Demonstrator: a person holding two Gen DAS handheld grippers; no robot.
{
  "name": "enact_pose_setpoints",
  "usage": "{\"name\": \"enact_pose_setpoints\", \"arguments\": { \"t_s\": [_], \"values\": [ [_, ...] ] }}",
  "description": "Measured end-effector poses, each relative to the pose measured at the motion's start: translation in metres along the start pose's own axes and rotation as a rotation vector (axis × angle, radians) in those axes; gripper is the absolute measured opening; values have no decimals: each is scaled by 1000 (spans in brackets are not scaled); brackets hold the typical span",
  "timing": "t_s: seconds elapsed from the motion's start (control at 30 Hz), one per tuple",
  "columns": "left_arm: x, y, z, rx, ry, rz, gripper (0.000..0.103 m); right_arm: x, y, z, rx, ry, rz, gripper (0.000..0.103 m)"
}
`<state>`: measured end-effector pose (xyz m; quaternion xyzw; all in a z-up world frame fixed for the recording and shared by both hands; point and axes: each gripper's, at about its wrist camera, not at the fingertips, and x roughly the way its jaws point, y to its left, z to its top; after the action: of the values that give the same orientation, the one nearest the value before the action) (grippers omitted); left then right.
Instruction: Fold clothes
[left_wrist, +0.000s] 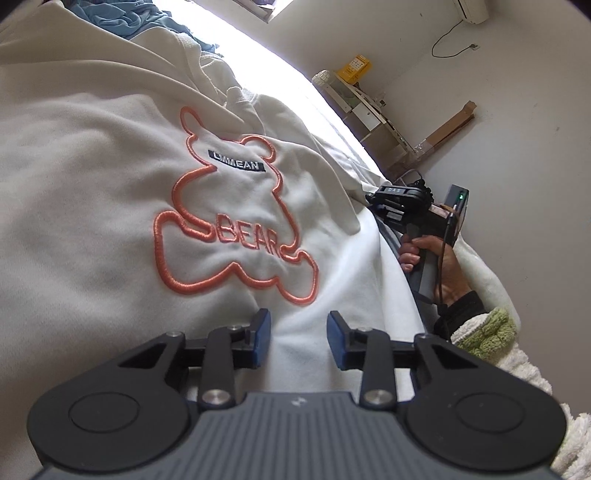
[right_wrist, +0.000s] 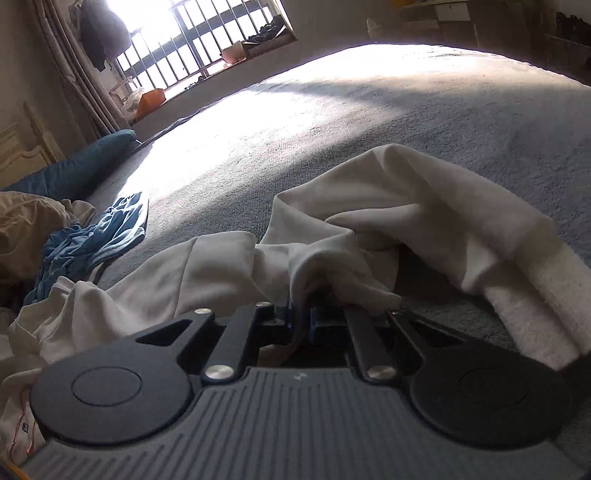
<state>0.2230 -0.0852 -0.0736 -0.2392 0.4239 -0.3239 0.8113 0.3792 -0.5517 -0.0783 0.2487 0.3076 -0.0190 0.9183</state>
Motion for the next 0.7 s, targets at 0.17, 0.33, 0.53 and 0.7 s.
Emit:
{"name": "enact_pose_setpoints", "arguments": {
  "t_s": [0.17, 0.33, 0.53, 0.7],
  "values": [
    [-3, -6, 1, 26, 2, 28, 35, -87, -6, -8, 98, -18, 66, 26],
    [-11, -17, -3, 66, -16, 79, 41, -188, -12, -71, 106, 99, 217, 34],
    [-13, -26, -13, 104, -30, 132, 42, -232, -31, -179, 242, 285, 276, 34],
    [-11, -29, -17, 114, -43, 161, 41, -247, -22, -226, 236, 265, 341, 20]
  ]
}}
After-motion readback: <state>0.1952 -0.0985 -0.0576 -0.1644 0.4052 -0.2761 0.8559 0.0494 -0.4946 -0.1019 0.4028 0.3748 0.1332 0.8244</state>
